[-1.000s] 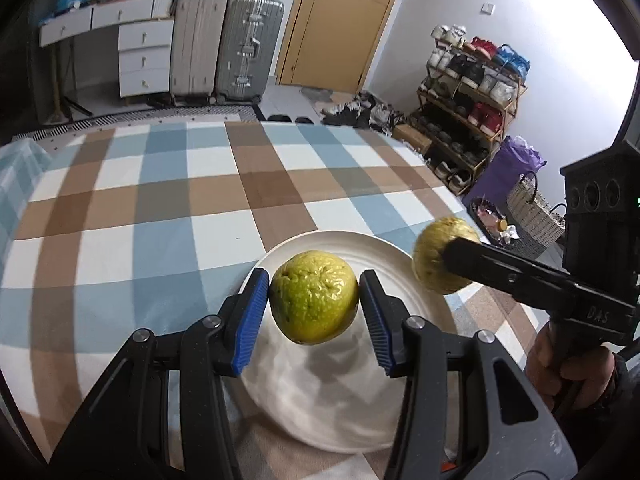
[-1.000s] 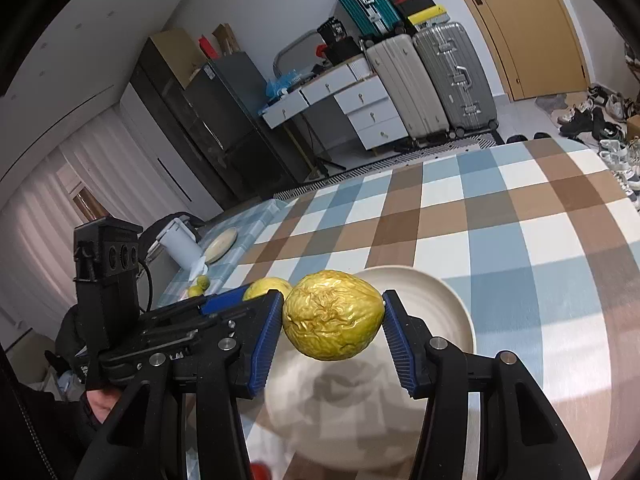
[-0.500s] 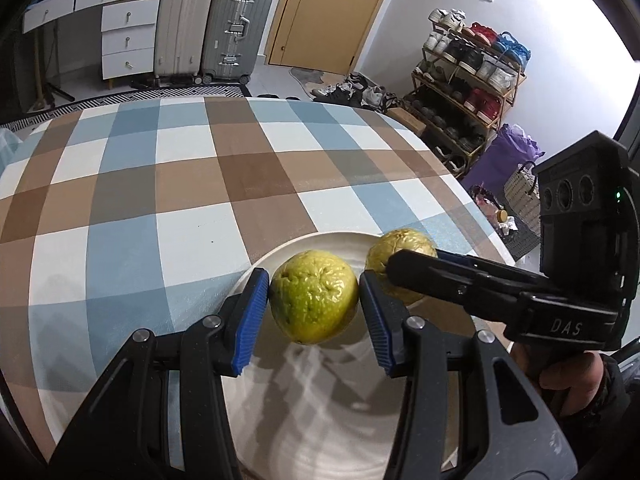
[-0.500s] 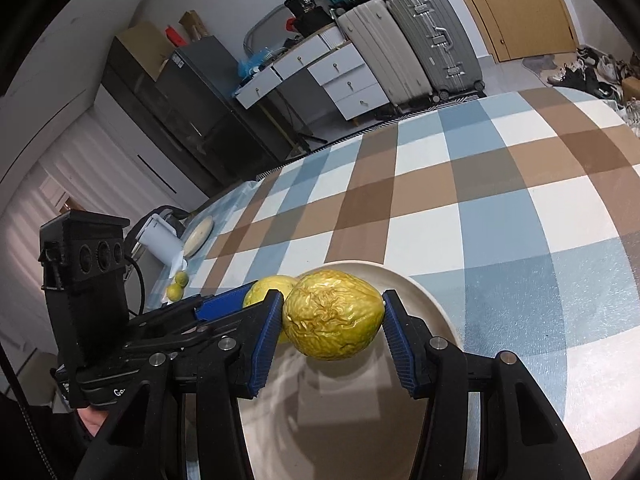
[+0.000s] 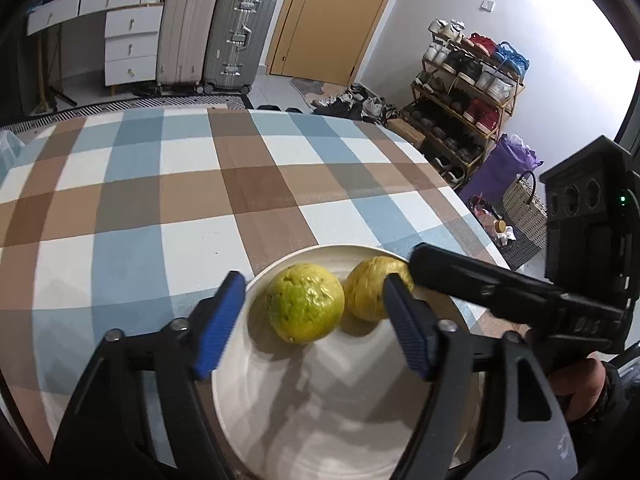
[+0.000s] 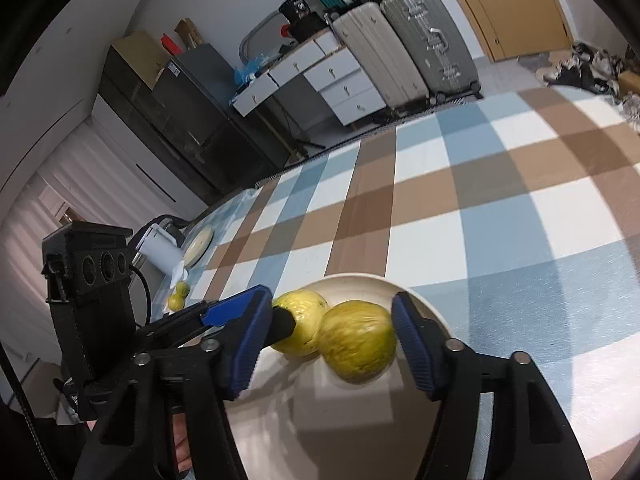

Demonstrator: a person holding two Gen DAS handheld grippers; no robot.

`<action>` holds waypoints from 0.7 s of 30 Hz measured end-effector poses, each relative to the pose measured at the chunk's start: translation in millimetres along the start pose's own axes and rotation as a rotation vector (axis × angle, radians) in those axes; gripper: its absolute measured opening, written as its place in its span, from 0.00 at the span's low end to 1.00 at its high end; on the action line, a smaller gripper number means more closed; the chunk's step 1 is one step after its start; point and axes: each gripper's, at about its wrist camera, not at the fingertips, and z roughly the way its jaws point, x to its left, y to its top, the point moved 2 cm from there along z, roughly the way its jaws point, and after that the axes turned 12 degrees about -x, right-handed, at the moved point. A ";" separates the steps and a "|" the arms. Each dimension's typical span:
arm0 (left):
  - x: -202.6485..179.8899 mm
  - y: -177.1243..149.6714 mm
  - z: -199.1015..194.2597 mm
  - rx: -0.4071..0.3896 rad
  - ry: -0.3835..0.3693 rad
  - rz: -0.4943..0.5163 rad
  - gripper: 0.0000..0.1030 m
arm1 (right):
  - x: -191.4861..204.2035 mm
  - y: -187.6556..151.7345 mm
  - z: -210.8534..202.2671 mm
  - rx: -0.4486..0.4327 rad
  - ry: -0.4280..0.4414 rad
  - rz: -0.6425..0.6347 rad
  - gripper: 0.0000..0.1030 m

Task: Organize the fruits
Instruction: 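Carry both citrus fruits onto the cream plate and open both grippers, then move both grippers back toward the remaining fruit cluster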

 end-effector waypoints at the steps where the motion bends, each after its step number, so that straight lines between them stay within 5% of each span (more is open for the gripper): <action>1: -1.4 0.6 -4.2 -0.005 -0.001 0.001 0.70 | 1.6 1.4 -4.9 -0.010 0.005 -0.001 0.70; 6: -12.3 2.5 -33.9 -0.042 0.026 0.029 0.81 | 14.0 4.9 -36.7 -0.072 -0.009 -0.033 0.92; 11: -28.0 -1.6 -72.8 -0.072 0.045 0.060 0.84 | 26.3 0.2 -70.6 -0.120 -0.016 -0.044 0.97; 14: -35.5 -5.0 -97.1 -0.103 0.066 0.062 0.99 | 35.2 -4.6 -92.2 -0.156 -0.027 -0.055 1.00; 21: -52.6 -15.3 -154.5 -0.161 0.102 0.061 0.99 | 61.1 -19.6 -144.0 -0.236 -0.039 -0.084 1.00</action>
